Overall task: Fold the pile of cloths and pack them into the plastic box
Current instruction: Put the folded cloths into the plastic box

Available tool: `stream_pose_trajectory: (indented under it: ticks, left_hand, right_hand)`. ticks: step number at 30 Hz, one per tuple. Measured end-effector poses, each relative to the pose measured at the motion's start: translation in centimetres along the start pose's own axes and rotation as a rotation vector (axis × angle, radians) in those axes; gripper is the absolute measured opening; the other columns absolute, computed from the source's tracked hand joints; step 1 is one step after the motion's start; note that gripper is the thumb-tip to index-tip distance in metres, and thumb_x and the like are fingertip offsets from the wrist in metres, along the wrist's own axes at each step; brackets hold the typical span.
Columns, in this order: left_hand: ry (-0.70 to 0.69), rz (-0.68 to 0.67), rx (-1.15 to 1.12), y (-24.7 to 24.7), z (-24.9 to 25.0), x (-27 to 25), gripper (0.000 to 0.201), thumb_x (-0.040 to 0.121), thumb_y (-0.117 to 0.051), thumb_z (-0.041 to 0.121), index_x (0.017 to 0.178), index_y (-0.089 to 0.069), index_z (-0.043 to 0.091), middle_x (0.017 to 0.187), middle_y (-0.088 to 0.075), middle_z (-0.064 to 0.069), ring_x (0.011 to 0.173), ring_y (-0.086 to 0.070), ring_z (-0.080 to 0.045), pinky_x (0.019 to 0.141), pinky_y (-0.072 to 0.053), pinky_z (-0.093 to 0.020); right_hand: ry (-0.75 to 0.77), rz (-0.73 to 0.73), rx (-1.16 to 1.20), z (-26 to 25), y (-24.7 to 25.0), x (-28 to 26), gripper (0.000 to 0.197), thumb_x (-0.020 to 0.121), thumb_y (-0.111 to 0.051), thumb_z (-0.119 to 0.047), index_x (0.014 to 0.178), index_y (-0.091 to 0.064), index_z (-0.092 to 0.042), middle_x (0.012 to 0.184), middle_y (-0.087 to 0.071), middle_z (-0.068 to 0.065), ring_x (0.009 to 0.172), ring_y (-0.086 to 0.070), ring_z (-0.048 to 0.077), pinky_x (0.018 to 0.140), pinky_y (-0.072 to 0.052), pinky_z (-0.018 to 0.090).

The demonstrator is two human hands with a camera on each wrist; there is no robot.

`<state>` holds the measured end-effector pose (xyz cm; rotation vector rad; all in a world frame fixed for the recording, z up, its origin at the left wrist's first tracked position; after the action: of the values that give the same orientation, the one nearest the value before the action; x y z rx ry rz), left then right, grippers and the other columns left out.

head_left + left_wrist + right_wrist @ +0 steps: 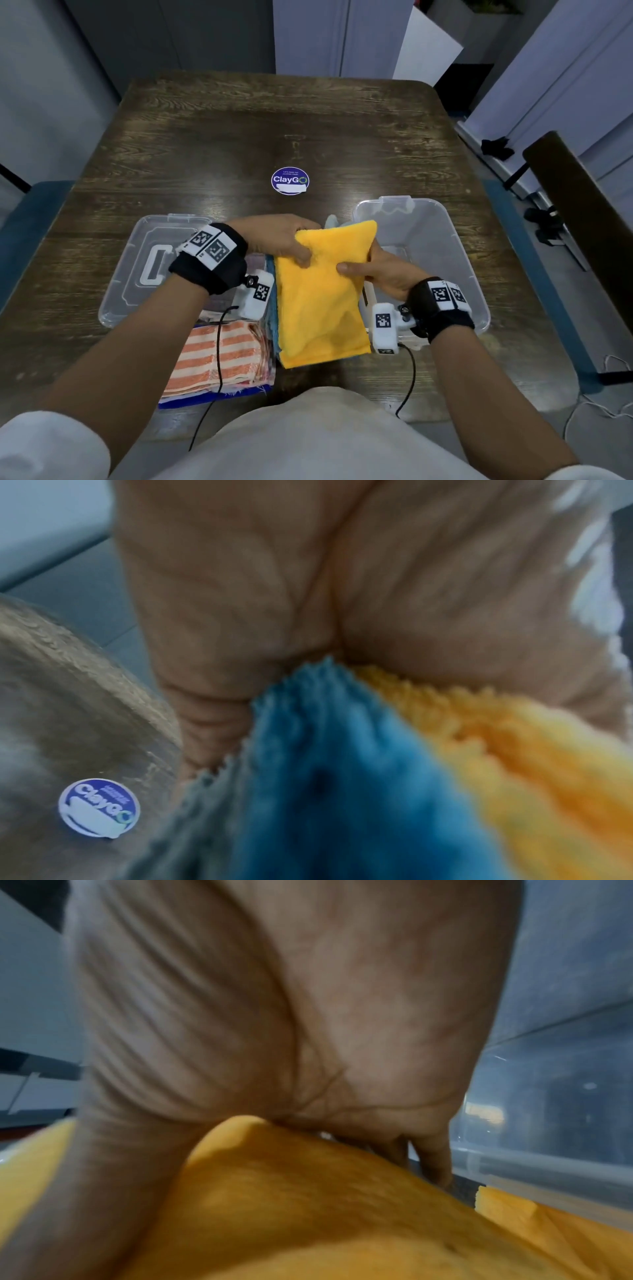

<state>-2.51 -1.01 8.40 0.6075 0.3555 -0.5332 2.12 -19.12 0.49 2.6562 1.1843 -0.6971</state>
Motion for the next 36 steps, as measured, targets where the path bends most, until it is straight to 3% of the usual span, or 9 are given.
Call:
stream_pose_trajectory:
  ticks: [5,10,15,19,25,28,30,32,36]
  left_hand:
    - [-0.089,-0.030,-0.105,1.0,3.9,-0.7,0.046,0.078,-0.074,0.019,0.123,-0.064,0.017,0.114,-0.072,-0.005,0.101,-0.070,-0.024,0.083,-0.060,-0.037]
    - [-0.075,0.103,-0.177,2.3,3.9,0.8,0.040,0.082,-0.079,0.015,0.118,-0.065,0.021,0.113,-0.073,-0.001,0.103,-0.070,-0.023,0.092,-0.057,-0.045]
    - [-0.125,0.453,-0.784,2.2,2.1,3.8,0.069,0.073,-0.088,0.028,0.134,-0.056,0.018,0.130,-0.066,-0.010,0.118,-0.064,-0.031,0.103,-0.051,-0.051]
    - [-0.111,0.412,-1.005,-1.6,3.3,7.0,0.066,0.088,-0.070,0.046,0.144,-0.048,0.020,0.132,-0.067,0.000,0.122,-0.063,-0.019,0.106,-0.048,-0.042]
    - [-0.013,0.520,-0.788,-4.2,4.7,11.4,0.105,0.078,-0.086,0.024,0.154,-0.015,0.018,0.143,-0.052,-0.004,0.123,-0.059,-0.022,0.105,-0.049,-0.047]
    - [0.038,0.545,-0.456,-5.4,6.1,13.2,0.117,0.085,-0.079,0.014,0.156,0.013,0.025,0.152,-0.035,-0.007,0.130,-0.051,-0.027,0.107,-0.045,-0.044]
    - [0.109,0.481,-0.255,-6.6,6.4,14.7,0.120,0.088,-0.076,0.016,0.154,0.023,0.033,0.161,-0.020,-0.014,0.134,-0.047,-0.032,0.107,-0.044,-0.043]
    - [0.143,0.402,-0.135,-7.9,6.2,16.2,0.119,0.087,-0.074,0.024,0.152,0.024,0.041,0.163,-0.016,-0.019,0.140,-0.040,-0.035,0.110,-0.041,-0.048]
    - [0.238,0.361,0.043,-9.6,4.7,18.2,0.105,0.094,-0.062,0.036,0.152,0.026,0.039,0.148,-0.042,-0.027,0.124,-0.055,-0.041,0.106,-0.045,-0.048]
  right_hand:
    - [0.060,-0.142,0.121,-0.4,0.6,-2.1,0.106,0.059,-0.094,-0.048,0.147,-0.041,-0.023,0.142,-0.060,-0.001,0.131,-0.056,0.022,0.105,-0.050,0.041]
    - [0.146,0.046,0.102,-2.5,3.5,-3.5,0.095,0.055,-0.094,-0.051,0.137,-0.053,-0.025,0.132,-0.067,0.000,0.121,-0.064,0.021,0.099,-0.055,0.041]
    - [0.257,0.228,0.136,-4.9,6.9,-5.6,0.050,0.076,-0.077,-0.035,0.123,-0.062,-0.028,0.123,-0.072,-0.003,0.115,-0.068,0.019,0.095,-0.056,0.039]
    - [0.302,0.320,0.258,-5.6,10.8,-6.0,0.036,0.097,-0.063,-0.021,0.133,-0.058,-0.019,0.127,-0.070,0.001,0.116,-0.067,0.019,0.090,-0.058,0.032]
    - [0.179,0.396,0.051,-4.5,16.5,-5.7,0.058,0.083,-0.077,-0.037,0.133,-0.060,-0.014,0.127,-0.069,0.003,0.112,-0.069,0.019,0.103,-0.052,0.045]
    - [0.025,0.364,-0.211,-3.0,18.0,-5.4,0.105,0.058,-0.089,-0.063,0.142,-0.048,-0.016,0.139,-0.060,0.002,0.116,-0.063,0.017,0.102,-0.051,0.042]
    - [-0.070,0.393,-0.384,-2.1,18.6,-5.2,0.115,0.073,-0.084,-0.055,0.156,-0.018,-0.014,0.149,-0.044,0.000,0.127,-0.050,0.017,0.100,-0.042,0.030]
    - [-0.120,0.423,-0.515,-1.1,19.2,-5.0,0.112,0.087,-0.074,-0.045,0.159,0.007,-0.014,0.159,-0.030,0.010,0.140,-0.040,0.029,0.106,-0.036,0.034]
    - [-0.163,0.321,-0.341,1.4,19.4,-4.4,0.107,0.091,-0.072,-0.035,0.160,0.008,-0.017,0.161,-0.030,0.008,0.138,-0.041,0.025,0.101,-0.039,0.032]
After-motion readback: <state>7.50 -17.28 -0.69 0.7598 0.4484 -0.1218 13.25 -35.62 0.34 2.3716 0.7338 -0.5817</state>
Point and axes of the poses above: each hand's wrist, its own x-axis towards the middle knuckle, its own y-axis out of the back of the hand, z = x × y, the point moved 6 cm from there along x, towards the middle knuckle
